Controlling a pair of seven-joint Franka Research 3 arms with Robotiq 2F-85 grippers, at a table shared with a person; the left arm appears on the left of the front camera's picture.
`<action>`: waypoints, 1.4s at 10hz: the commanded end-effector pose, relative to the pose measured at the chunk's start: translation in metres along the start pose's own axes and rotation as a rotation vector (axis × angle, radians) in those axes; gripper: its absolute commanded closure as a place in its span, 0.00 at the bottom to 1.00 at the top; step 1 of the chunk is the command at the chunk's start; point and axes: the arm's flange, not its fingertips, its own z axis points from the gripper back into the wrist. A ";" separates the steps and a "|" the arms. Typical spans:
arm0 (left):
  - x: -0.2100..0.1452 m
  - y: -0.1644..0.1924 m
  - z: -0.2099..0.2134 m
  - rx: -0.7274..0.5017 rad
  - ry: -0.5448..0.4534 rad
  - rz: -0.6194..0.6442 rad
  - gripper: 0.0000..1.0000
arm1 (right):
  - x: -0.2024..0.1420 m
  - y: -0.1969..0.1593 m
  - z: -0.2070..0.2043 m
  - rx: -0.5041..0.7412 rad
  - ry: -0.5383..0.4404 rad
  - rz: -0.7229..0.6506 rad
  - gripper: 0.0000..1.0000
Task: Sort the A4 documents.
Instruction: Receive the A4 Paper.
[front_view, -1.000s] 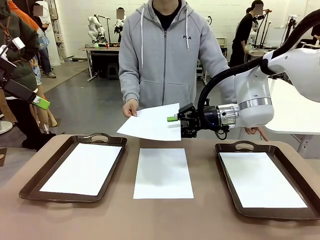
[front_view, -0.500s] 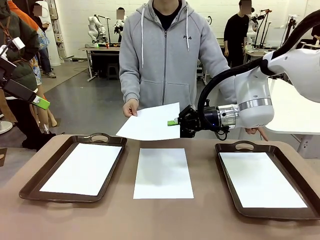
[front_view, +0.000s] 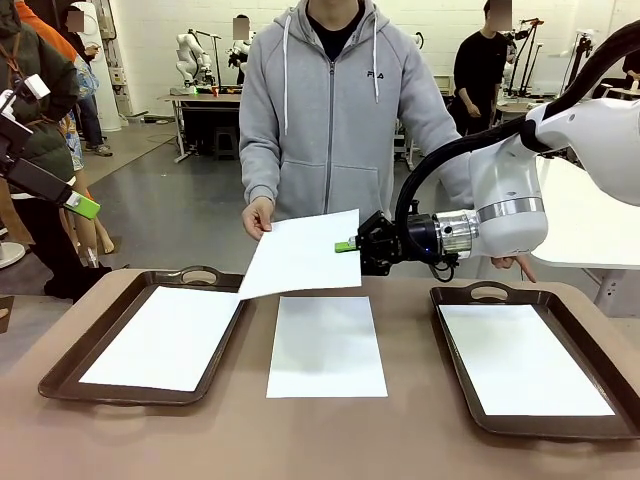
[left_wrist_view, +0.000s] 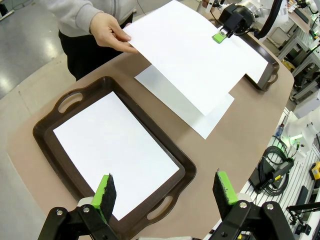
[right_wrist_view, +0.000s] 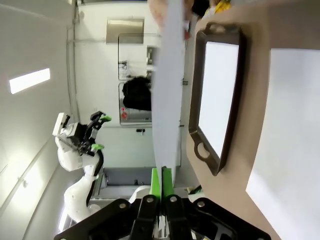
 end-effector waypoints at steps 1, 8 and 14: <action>0.000 -0.001 0.000 0.005 0.002 0.001 0.00 | 0.002 0.000 0.001 -0.014 -0.027 0.001 1.00; 0.000 -0.001 0.000 0.005 0.002 0.001 0.00 | 0.002 0.000 0.001 -0.014 -0.027 0.001 1.00; 0.000 -0.001 0.000 0.005 0.002 0.001 0.00 | 0.002 0.000 0.001 -0.014 -0.027 0.001 1.00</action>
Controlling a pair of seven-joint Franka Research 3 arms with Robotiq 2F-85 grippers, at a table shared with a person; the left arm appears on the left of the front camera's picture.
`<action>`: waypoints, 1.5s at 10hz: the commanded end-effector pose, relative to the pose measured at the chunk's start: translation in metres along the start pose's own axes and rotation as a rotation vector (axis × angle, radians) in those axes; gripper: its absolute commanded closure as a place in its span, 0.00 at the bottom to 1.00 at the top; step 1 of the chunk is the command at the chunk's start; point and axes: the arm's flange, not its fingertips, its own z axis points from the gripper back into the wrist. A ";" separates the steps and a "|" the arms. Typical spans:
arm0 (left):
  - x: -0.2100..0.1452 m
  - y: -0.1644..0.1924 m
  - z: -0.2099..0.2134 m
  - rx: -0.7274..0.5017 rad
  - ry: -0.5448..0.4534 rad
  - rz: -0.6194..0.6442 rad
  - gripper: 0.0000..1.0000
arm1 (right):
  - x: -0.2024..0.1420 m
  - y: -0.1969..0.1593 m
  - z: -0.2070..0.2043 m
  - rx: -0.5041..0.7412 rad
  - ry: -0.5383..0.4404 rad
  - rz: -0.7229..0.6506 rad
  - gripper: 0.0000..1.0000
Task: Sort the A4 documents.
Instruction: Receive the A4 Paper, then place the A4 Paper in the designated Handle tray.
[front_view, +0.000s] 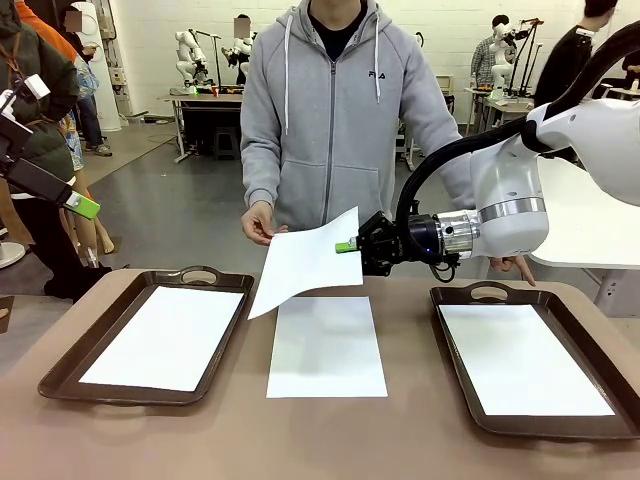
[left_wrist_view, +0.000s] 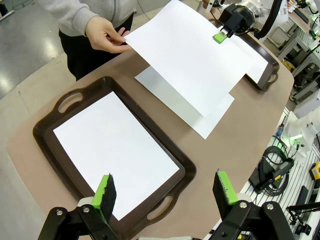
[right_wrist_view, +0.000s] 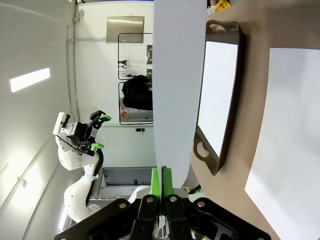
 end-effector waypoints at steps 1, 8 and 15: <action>0.000 -0.001 0.000 0.005 0.002 0.001 0.00 | 0.001 0.000 -0.001 -0.005 -0.015 0.000 1.00; 0.000 -0.001 0.000 0.005 0.002 0.001 0.00 | 0.001 0.000 -0.001 -0.005 -0.015 0.000 1.00; 0.000 -0.001 0.000 0.005 0.002 0.001 0.00 | -0.048 0.028 0.029 -0.025 -0.054 0.035 0.99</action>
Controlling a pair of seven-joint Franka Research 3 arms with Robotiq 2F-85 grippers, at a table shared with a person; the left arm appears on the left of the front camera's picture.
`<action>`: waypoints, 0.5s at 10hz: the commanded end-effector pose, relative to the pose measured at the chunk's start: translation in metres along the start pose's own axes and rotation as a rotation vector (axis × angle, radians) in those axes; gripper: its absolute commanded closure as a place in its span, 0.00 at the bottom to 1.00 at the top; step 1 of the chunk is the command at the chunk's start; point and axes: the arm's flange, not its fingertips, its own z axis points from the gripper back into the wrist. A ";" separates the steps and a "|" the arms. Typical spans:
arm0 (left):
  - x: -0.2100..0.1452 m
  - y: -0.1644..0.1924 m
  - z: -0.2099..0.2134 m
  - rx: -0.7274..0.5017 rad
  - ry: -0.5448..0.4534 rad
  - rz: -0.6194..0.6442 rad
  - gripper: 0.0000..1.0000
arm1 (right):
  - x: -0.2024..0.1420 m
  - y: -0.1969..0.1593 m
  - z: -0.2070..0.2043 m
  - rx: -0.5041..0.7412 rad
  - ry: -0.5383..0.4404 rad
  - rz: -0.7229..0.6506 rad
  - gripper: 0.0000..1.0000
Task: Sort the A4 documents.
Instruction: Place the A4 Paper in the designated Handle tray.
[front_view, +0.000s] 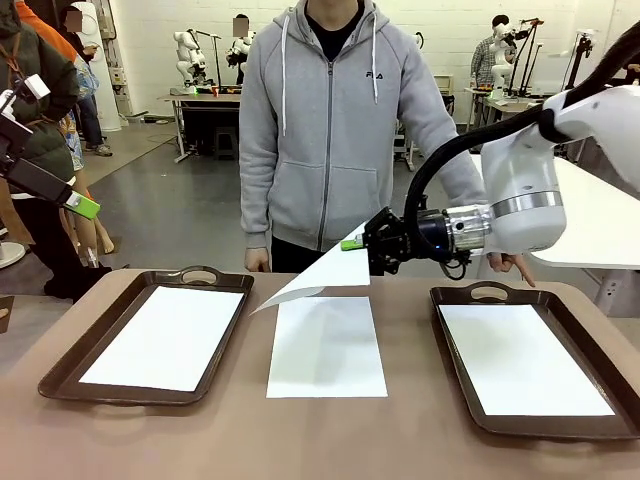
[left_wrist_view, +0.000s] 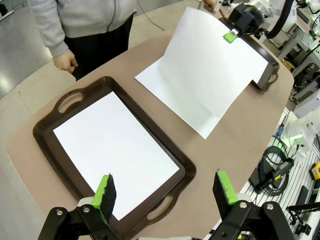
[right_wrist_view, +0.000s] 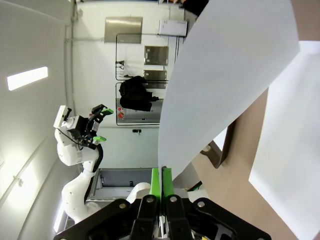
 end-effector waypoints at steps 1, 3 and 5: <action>0.000 -0.001 0.000 0.005 0.002 0.000 0.00 | -0.024 0.010 0.030 -0.008 -0.049 0.012 0.99; 0.000 -0.001 0.000 0.005 0.002 0.000 0.00 | -0.035 0.018 0.075 -0.015 0.010 -0.002 0.99; 0.000 -0.001 0.000 0.005 0.002 0.000 0.00 | -0.049 0.020 0.128 -0.051 0.083 0.016 0.99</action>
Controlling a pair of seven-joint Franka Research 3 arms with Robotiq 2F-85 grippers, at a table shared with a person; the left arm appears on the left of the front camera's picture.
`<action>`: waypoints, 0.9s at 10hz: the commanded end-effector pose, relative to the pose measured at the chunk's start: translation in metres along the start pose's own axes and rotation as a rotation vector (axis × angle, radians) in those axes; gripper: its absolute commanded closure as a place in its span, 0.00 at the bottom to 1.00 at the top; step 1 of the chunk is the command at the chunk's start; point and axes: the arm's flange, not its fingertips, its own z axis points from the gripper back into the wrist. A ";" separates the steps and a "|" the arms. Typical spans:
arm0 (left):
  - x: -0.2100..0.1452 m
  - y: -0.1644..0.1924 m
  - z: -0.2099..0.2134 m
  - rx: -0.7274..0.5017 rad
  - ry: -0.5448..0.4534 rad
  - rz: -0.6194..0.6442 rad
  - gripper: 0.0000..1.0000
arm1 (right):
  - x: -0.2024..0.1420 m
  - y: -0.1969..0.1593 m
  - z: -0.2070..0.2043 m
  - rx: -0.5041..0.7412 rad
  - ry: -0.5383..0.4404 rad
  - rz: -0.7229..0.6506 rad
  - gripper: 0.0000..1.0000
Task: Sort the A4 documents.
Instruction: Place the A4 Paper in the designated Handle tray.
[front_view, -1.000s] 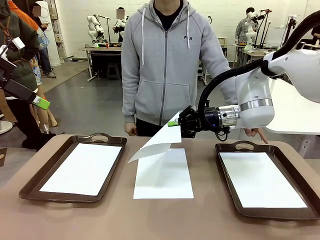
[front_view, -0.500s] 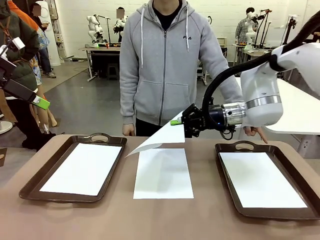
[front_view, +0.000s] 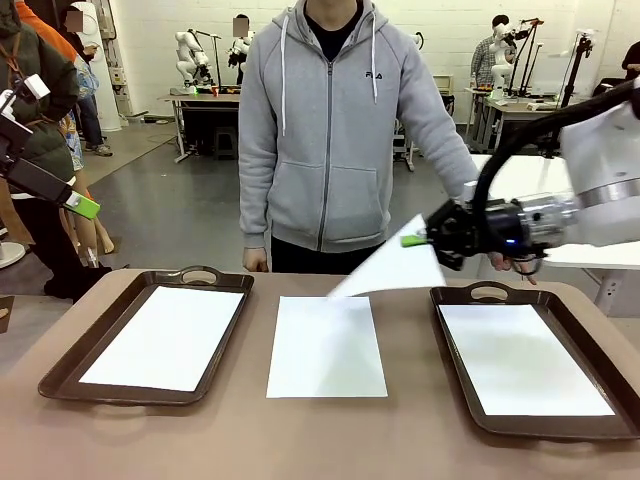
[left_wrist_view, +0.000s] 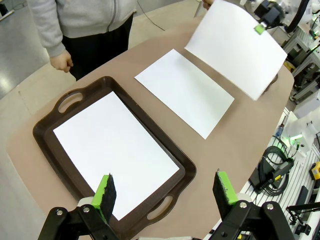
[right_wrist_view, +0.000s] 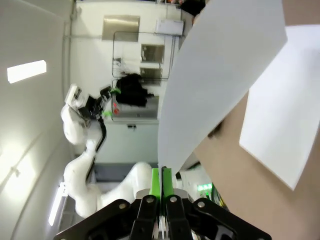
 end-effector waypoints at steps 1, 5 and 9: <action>0.000 -0.001 0.000 0.005 0.003 0.000 0.00 | -0.018 0.001 0.043 -0.043 0.071 -0.008 0.99; 0.000 -0.001 0.000 0.005 0.003 0.000 0.00 | -0.042 -0.014 0.106 0.070 0.251 0.134 0.99; 0.000 -0.001 0.000 0.005 0.003 0.000 0.00 | -0.031 -0.050 0.114 0.029 0.269 0.254 0.99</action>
